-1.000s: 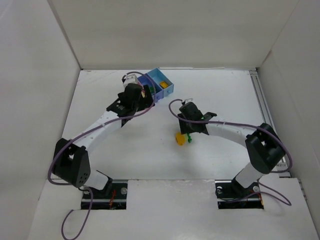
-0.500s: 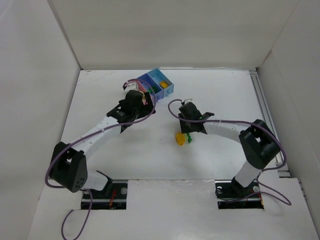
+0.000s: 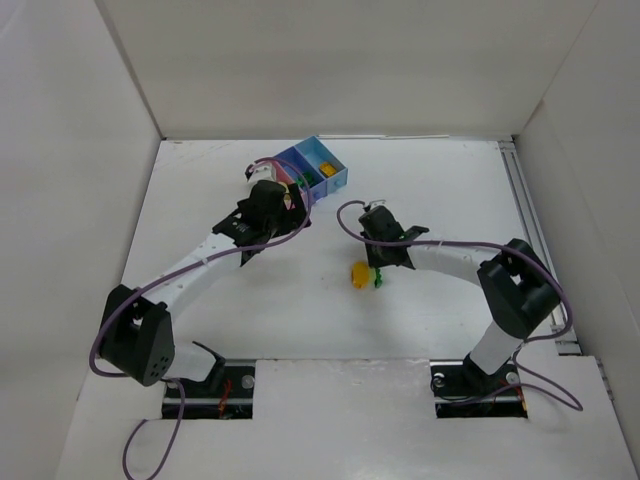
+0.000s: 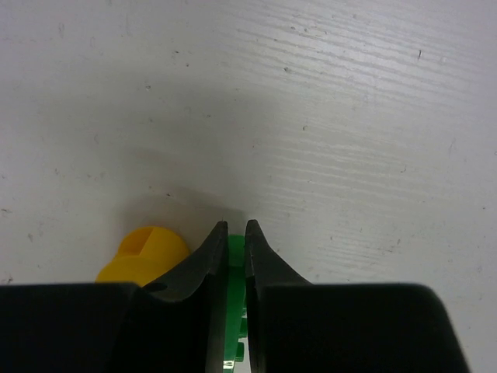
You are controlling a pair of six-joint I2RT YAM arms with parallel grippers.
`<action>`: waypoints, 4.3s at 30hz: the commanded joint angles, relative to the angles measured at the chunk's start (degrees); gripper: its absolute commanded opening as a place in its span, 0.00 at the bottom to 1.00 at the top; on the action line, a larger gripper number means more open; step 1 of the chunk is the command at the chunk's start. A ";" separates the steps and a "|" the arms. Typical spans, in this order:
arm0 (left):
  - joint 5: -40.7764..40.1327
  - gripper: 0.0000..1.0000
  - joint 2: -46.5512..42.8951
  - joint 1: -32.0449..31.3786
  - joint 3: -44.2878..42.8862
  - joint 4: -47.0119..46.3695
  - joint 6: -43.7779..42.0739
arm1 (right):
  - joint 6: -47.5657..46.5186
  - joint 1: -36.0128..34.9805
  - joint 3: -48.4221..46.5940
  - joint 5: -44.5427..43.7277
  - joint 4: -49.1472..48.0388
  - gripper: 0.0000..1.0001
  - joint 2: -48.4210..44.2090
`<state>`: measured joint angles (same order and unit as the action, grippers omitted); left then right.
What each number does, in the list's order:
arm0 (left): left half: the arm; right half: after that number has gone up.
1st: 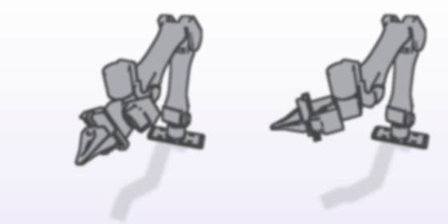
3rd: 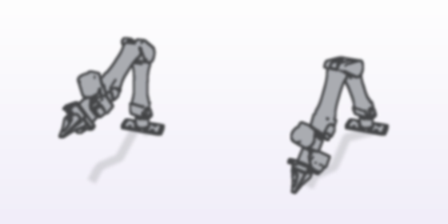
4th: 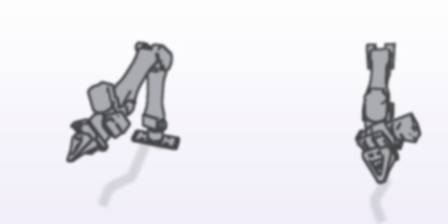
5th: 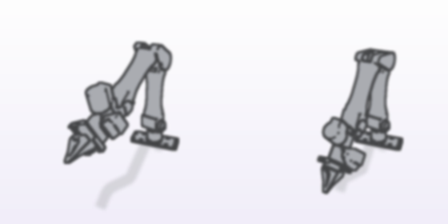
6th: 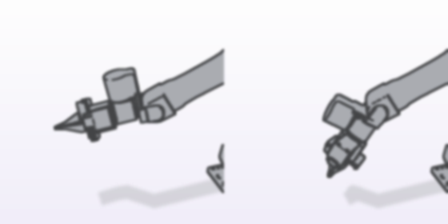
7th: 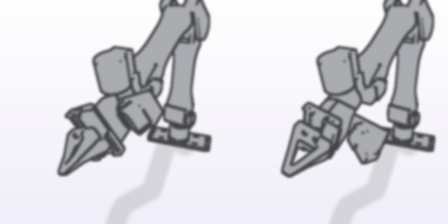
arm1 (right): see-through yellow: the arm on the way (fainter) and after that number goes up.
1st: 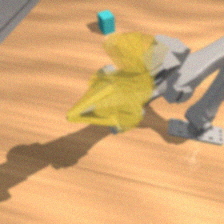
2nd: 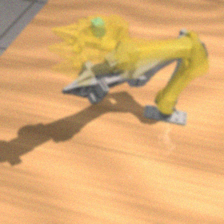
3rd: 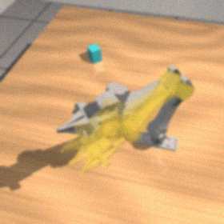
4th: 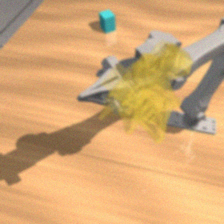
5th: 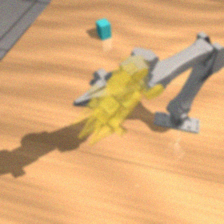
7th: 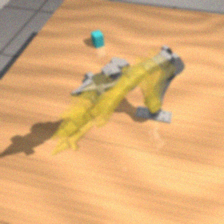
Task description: Sort the legos into containers by color
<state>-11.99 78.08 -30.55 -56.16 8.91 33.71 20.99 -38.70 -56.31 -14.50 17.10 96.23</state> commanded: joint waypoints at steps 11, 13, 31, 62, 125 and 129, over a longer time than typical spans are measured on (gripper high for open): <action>34.26 1.00 -2.50 -0.30 3.33 -13.36 -12.62 | -5.25 0.11 -6.61 -0.53 3.81 0.00 -8.58; 48.33 1.00 -2.50 -0.30 5.53 -19.25 -12.62 | -7.01 0.11 -7.66 0.88 3.81 0.00 -10.26; 62.17 0.97 7.17 -2.15 3.34 -31.67 -7.18 | -9.13 0.64 -13.82 6.76 5.05 0.00 -14.31; 33.56 0.00 -6.62 2.59 5.10 -12.62 -5.68 | -11.84 6.35 -17.24 -2.65 -1.18 0.00 -10.71; 81.50 0.00 -4.26 17.38 4.22 -38.79 -15.86 | -20.20 23.32 -17.18 101.59 -35.38 0.74 2.92; 81.51 0.00 -4.96 15.43 5.45 -38.79 -18.16 | -23.80 20.69 -14.97 103.80 -35.38 0.78 -1.21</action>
<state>64.10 74.37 -14.02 -51.68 -25.19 18.87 -0.51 -15.59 -71.77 77.52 -16.25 99.31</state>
